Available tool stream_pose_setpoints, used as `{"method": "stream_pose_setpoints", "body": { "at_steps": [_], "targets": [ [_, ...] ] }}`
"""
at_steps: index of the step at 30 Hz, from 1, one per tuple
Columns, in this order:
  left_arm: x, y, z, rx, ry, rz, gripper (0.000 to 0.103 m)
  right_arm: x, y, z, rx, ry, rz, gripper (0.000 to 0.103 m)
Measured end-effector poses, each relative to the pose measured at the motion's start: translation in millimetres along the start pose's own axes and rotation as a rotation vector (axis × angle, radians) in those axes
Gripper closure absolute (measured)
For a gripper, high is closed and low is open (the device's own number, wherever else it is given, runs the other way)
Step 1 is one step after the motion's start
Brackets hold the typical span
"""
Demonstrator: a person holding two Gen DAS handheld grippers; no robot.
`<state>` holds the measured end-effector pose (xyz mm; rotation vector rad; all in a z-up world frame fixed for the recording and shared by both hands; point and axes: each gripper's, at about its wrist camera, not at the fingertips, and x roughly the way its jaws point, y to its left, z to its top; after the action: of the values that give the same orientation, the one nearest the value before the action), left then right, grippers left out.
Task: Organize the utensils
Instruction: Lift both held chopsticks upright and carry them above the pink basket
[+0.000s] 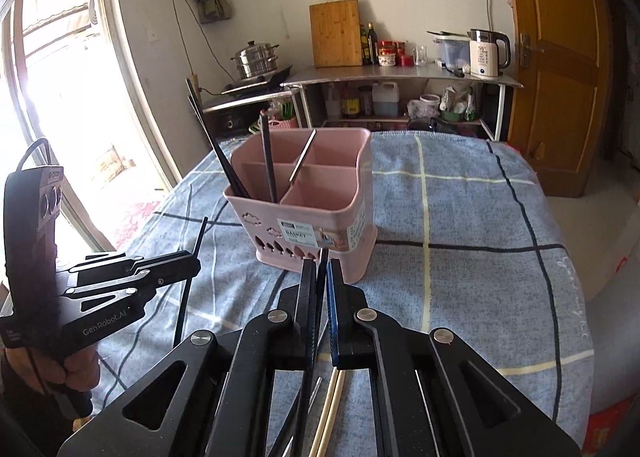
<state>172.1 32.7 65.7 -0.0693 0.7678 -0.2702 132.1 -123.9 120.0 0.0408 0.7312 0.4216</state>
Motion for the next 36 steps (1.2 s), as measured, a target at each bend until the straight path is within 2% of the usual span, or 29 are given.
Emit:
{"method": "stream_pose_setpoints", "body": {
  "at_steps": [7, 14, 28, 36],
  "targets": [
    [-44.2, -6.0, 14.9, 0.026, -0.101, -0.018, 0.098, -40.3, 10.1, 15.3, -0.032, -0.103, -0.003, 0.099],
    [-69.9, -4.6, 24.1, 0.034, -0.164, -0.022, 0.098, -69.6, 18.8, 24.6, -0.069, -0.175, -0.014, 0.099],
    [-76.9, -4.4, 37.1, 0.041, -0.172, -0.044, 0.098, -85.2, 28.6, 37.3, -0.103, -0.215, -0.013, 0.099],
    [-83.7, -0.1, 63.7, 0.040, -0.181, -0.045, 0.098, -84.9, 36.7, 59.1, -0.127, -0.241, 0.017, 0.099]
  ]
}}
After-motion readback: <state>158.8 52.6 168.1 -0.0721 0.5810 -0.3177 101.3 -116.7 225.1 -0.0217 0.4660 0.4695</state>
